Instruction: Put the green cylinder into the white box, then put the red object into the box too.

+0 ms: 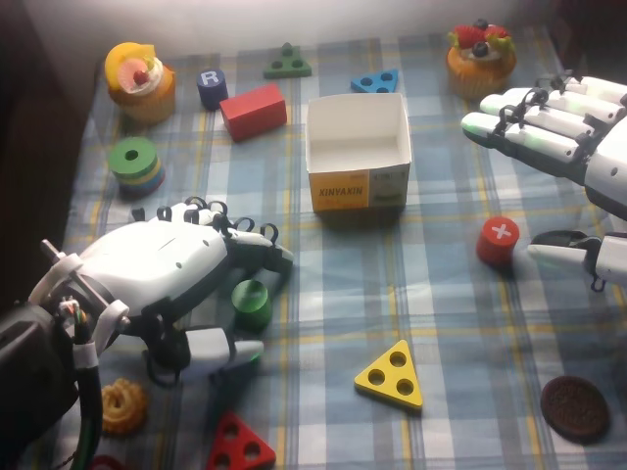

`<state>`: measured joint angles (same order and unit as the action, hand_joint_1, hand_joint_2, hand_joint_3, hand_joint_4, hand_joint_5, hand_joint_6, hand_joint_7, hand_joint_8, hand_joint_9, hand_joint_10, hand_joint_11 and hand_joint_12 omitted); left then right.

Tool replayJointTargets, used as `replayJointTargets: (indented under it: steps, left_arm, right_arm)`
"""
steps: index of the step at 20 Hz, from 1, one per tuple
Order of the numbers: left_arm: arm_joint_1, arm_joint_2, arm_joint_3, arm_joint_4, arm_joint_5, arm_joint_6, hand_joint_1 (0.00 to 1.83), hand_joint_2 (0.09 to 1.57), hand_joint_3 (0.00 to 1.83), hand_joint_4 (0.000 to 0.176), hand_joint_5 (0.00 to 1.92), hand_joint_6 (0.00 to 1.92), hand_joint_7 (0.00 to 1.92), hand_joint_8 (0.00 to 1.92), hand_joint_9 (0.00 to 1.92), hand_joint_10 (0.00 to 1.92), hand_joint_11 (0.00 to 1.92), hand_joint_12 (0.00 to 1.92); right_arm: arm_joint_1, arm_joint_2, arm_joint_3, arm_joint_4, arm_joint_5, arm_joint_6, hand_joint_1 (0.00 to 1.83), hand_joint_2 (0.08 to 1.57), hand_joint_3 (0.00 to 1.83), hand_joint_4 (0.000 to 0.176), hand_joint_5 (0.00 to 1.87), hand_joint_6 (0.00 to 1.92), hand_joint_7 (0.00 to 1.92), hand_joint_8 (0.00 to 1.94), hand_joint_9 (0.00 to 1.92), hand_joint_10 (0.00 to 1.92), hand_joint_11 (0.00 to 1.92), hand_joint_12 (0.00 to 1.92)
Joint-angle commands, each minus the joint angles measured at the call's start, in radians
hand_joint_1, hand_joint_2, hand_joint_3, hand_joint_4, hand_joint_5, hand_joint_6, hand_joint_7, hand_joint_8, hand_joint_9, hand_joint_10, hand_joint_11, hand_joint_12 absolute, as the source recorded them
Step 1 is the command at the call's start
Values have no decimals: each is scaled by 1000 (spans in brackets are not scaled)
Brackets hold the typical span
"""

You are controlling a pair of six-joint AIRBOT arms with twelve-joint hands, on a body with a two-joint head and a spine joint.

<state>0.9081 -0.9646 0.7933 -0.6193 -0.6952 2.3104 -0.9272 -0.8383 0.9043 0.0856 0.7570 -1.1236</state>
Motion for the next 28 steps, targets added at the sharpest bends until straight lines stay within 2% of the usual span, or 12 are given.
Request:
replayJointTargets:
  steps: [1,2,3,4,6,10,13,20,24,25,27,28]
  left_arm:
    - [-6,-8,8,23,-76,-1,924,1203,0,45,380,714,557,246,194,867,0,1392]
    - [-6,-14,13,19,-68,-1,918,1268,12,56,589,1336,525,728,263,1136,0,1610]
    - [-6,-19,16,15,-66,-1,1068,1286,2,29,603,1471,670,1325,351,1376,0,1788]
    - [-6,-21,17,13,-66,-1,1151,1257,0,0,676,1318,767,1484,513,1685,178,1894]
    - [-8,-18,11,20,-85,-1,1185,1243,0,0,702,1251,821,1504,595,1809,251,1920]
    - [-47,13,-5,59,-161,-19,1154,1274,3,0,620,1379,789,1531,556,1606,78,1903]
    - [-118,11,23,76,-192,-35,1205,1222,0,0,750,1173,850,1474,579,1732,170,1920]
    - [-373,-110,231,68,18,-35,1212,1192,0,0,772,1185,921,1337,620,1695,101,1921]
    - [-439,-192,341,12,106,-35,1240,1174,0,0,883,976,893,1428,827,1909,832,1921]
    - [-445,-214,369,-7,124,-35,1230,1161,0,0,893,1002,931,1320,796,1764,605,1921]
    - [-447,-237,398,-37,136,-36,1221,1156,0,0,863,1068,954,1242,844,1646,730,1921]
    - [-446,-245,408,-46,141,-36,1199,1187,3,0,741,1249,927,1228,602,1458,316,1921]
  right_arm:
    - [6,0,3,3,120,-2,567,1297,0,0,0,0,2,0,0,207,0,1143]
    - [5,0,3,3,120,-2,581,1292,0,0,0,0,4,1,0,201,0,1146]
    - [5,0,3,4,120,-2,589,1289,0,0,0,0,3,1,0,185,0,1145]
    - [5,0,3,5,120,-2,569,1295,0,0,0,0,5,2,0,188,0,1140]
    - [4,0,3,6,120,-2,568,1296,0,0,0,0,14,4,0,220,0,1137]
    - [3,0,3,9,120,-2,566,1297,0,0,0,0,22,5,0,243,0,1126]
    - [3,0,3,9,120,-2,560,1302,1,0,0,0,14,0,0,223,0,1125]
    - [2,-1,3,9,120,-2,583,1302,0,0,0,0,7,2,0,232,0,1147]
    - [1,-7,7,9,120,-2,619,1297,0,0,0,0,18,4,0,201,0,949]
    - [1,-9,9,9,120,-2,629,1294,0,0,0,0,20,2,0,199,0,894]
    - [2,-12,11,9,120,-2,634,1292,0,0,0,0,20,1,1,192,0,844]
    - [4,-14,12,9,121,-2,637,1285,0,0,10,3,37,4,4,234,0,939]
